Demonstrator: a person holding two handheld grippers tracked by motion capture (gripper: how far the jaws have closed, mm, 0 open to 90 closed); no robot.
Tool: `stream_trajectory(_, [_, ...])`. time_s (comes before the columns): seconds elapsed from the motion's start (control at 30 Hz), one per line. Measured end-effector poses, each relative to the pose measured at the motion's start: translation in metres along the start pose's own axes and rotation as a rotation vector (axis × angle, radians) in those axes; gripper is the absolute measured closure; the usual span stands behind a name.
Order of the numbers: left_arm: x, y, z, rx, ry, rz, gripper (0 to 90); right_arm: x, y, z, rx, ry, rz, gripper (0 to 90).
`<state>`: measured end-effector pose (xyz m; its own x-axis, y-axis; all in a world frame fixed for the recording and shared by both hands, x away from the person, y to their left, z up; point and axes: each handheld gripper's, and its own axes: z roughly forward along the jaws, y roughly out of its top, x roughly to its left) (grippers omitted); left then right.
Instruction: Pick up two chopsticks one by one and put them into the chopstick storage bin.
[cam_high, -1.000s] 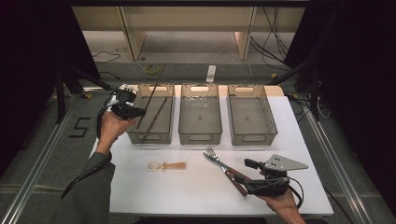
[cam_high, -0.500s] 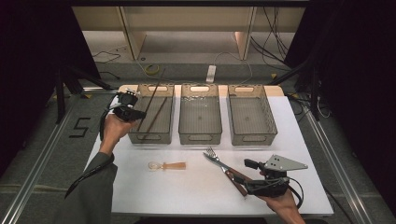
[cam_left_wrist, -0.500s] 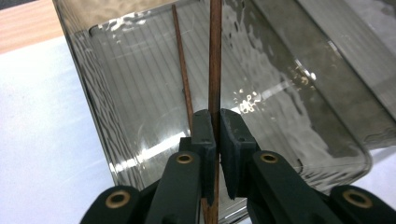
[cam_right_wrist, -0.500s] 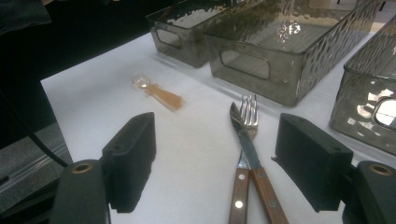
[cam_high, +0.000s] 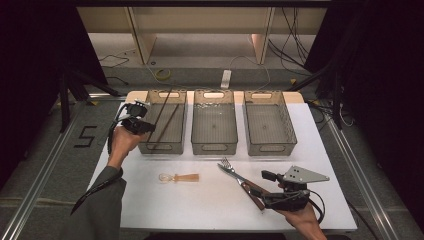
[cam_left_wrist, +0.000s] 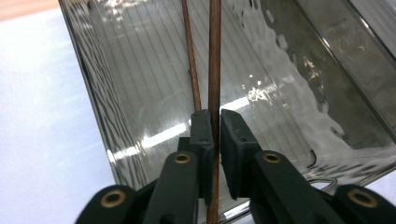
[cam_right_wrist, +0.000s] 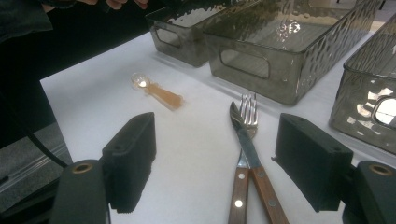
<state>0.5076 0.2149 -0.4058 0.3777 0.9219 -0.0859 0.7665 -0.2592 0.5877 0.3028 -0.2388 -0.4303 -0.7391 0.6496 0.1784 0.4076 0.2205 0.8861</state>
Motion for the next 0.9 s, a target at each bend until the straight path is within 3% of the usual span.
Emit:
stream_trajectory(0.13, [-0.004, -0.001, -0.004, -0.022, 0.001, 0.000, 68.1, 0.000, 0.000, 0.000, -0.002, -0.001, 0.005, 29.7])
stream_trajectory(0.2, [-0.006, -0.001, -0.008, -0.022, -0.003, -0.017, 56.8, 0.000, 0.000, 0.000, -0.004, -0.002, 0.004, 29.7])
stream_trajectory(0.27, [-0.010, -0.004, -0.014, -0.037, -0.034, -0.014, 47.1, 0.000, 0.000, -0.001, -0.003, -0.002, 0.003, 29.7])
stream_trajectory(0.4, [-0.025, -0.012, -0.027, -0.064, -0.074, 0.046, 34.6, 0.000, 0.000, -0.001, -0.003, -0.002, 0.001, 29.7])
stream_trajectory(0.5, [-0.033, -0.014, -0.034, -0.057, -0.084, 0.087, 29.3, 0.001, 0.000, -0.001, -0.003, -0.001, 0.001, 29.7])
stream_trajectory(0.6, [-0.038, -0.016, -0.041, -0.090, -0.115, 0.103, 27.4, 0.002, 0.000, -0.001, 0.001, -0.003, -0.005, 29.7])
stream_trajectory(0.9, [-0.057, -0.027, -0.046, -0.051, -0.119, 0.211, 18.1, 0.002, 0.000, -0.003, -0.010, 0.001, -0.005, 29.7])
